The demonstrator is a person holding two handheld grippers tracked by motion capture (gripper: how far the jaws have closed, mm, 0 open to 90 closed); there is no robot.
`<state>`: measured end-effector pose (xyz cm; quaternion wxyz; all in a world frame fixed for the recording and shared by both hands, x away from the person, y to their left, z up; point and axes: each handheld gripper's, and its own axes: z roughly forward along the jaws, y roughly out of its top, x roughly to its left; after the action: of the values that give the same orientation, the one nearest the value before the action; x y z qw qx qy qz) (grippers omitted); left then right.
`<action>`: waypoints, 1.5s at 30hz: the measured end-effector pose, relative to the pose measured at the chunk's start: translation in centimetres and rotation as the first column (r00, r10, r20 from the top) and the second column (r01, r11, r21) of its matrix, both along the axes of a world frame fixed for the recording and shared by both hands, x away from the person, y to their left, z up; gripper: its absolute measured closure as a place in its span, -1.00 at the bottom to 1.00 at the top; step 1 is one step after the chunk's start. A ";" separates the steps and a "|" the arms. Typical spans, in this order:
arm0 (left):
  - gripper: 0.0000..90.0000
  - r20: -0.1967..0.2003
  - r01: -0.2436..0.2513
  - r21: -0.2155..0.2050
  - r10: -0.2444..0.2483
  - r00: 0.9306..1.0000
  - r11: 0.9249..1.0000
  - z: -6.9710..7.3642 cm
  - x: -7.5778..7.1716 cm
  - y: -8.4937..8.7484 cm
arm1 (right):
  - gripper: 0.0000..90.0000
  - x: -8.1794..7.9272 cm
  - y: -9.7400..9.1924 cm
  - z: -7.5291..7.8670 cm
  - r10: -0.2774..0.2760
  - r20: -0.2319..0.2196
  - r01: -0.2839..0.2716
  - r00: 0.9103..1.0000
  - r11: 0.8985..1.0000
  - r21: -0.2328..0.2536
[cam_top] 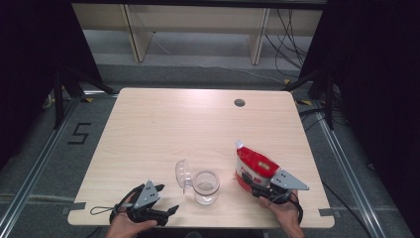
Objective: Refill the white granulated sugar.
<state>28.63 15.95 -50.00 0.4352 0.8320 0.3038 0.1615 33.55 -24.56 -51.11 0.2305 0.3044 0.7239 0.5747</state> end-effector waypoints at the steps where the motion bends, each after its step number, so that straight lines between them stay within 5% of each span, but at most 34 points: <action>1: -0.59 -0.006 -0.009 -0.016 0.009 1.000 1.000 0.0 0.0 0.0 | 0.04 -0.3 0.0 0.2 -0.028 -0.022 0.028 0.999 1.000 -0.006; 4: -0.59 -0.001 -0.022 -0.005 0.022 1.000 1.000 0.0 0.0 0.1 | 0.05 -0.4 0.3 0.3 -0.022 0.023 0.022 0.999 1.000 0.011; 5: -0.59 0.002 -0.019 -0.011 0.019 1.000 1.000 0.0 0.0 0.1 | 0.06 -0.4 0.1 0.5 -0.011 0.038 0.013 0.999 0.999 -0.041; 12: -0.59 0.007 -0.016 -0.006 0.016 1.000 1.000 0.0 -0.1 0.1 | 0.07 -1.2 0.7 1.3 0.000 0.107 0.014 0.994 0.991 -0.133; 14: -0.59 0.012 -0.017 0.014 0.016 1.000 1.000 0.1 0.0 0.2 | 0.08 -1.4 0.9 1.6 0.019 0.122 0.003 0.992 0.984 -0.176; 18: -0.59 0.004 -0.025 -0.028 0.025 1.000 0.999 0.0 0.0 0.2 | 0.08 -1.7 1.3 2.0 0.021 0.132 0.008 0.991 0.976 -0.216; 20: -0.59 0.008 -0.015 0.005 0.015 1.000 1.000 0.1 0.0 0.4 | 0.09 -2.0 1.5 2.3 0.027 0.147 0.011 0.989 0.968 -0.251; 27: -0.59 0.007 -0.022 -0.025 0.022 1.000 0.999 -0.1 0.0 0.2 | 0.11 -3.0 2.1 3.1 0.048 0.229 0.038 0.972 0.934 -0.356; 33: -0.59 0.002 -0.023 -0.022 0.023 1.000 0.999 0.0 0.0 0.2 | 0.11 -3.5 2.5 3.6 0.063 0.252 0.036 0.966 0.928 -0.370; 38: -0.59 0.018 -0.003 0.013 0.003 1.000 1.000 0.1 0.1 0.5 | 0.11 -4.2 2.7 4.3 0.098 0.304 0.047 0.948 0.900 -0.434; 42: -0.59 0.014 -0.010 0.003 0.010 1.000 1.000 0.0 0.1 0.4 | 0.11 -4.9 2.9 4.8 0.124 0.350 0.076 0.929 0.858 -0.507; 45: -0.59 -0.001 -0.017 0.006 0.017 1.000 1.000 0.0 0.1 0.4 | 0.11 -5.3 3.0 4.9 0.142 0.364 0.084 0.921 0.838 -0.539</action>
<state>28.68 16.34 -49.98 0.4312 0.8307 0.3107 0.1657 28.27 -21.52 -46.22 0.4374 0.0947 0.8011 0.3974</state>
